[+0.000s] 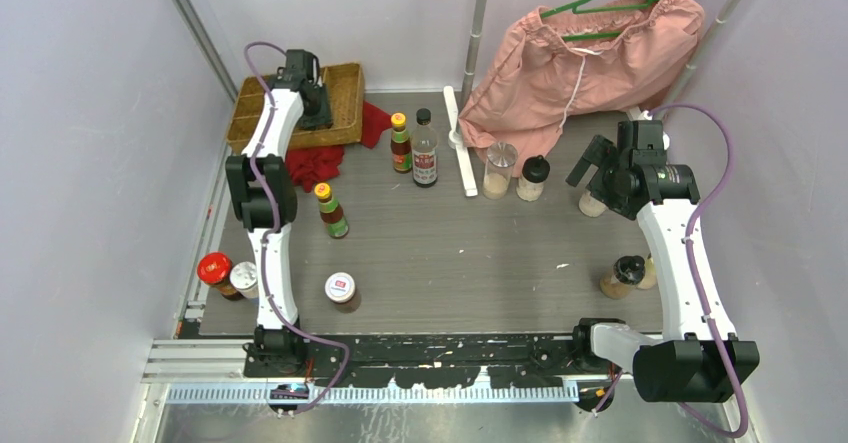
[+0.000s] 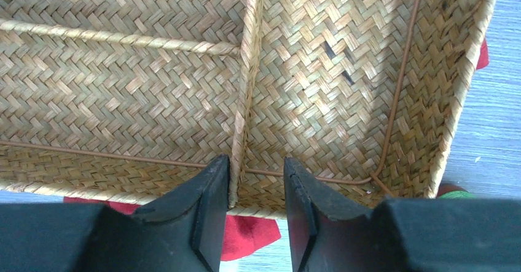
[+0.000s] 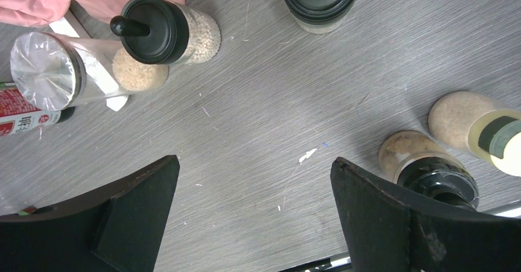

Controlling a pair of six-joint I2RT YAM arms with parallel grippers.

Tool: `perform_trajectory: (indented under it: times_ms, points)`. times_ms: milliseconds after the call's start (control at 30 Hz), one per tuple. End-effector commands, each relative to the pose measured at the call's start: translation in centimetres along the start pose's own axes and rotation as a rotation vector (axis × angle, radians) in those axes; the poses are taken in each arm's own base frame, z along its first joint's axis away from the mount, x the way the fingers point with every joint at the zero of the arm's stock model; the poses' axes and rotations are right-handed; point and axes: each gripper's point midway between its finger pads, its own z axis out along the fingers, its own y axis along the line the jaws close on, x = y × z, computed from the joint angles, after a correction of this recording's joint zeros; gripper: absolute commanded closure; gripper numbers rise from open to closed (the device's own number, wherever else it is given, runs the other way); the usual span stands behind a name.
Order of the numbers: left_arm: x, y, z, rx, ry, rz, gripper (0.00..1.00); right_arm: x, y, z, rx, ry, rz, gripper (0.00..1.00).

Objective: Organize the condiment bottles
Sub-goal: Pick up the storage box at the corner of the board.

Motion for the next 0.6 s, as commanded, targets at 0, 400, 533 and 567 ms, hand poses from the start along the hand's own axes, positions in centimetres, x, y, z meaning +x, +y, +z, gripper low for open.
perform_trajectory:
  times_ms: [0, 400, 533, 567]
  points:
    - [-0.3, 0.3, 0.6, 0.004, -0.009, -0.004, 0.62, -0.4, 0.6, -0.2, -0.035, -0.029, -0.018, 0.01]
    - [0.4, 0.5, 2.2, 0.006, 0.015, -0.003, 0.82, 0.3, 0.3, -0.2, -0.040, -0.020, -0.024, 0.01]
    - [0.2, 0.9, 2.0, -0.003, 0.014, -0.008, 0.98, 0.5, 0.3, 0.0, -0.040, -0.012, -0.023, 0.01]
    - [0.2, 1.1, 1.9, -0.010, 0.013, -0.010, 1.00, 0.6, 0.3, 0.1, -0.042, -0.009, -0.022, 0.01]
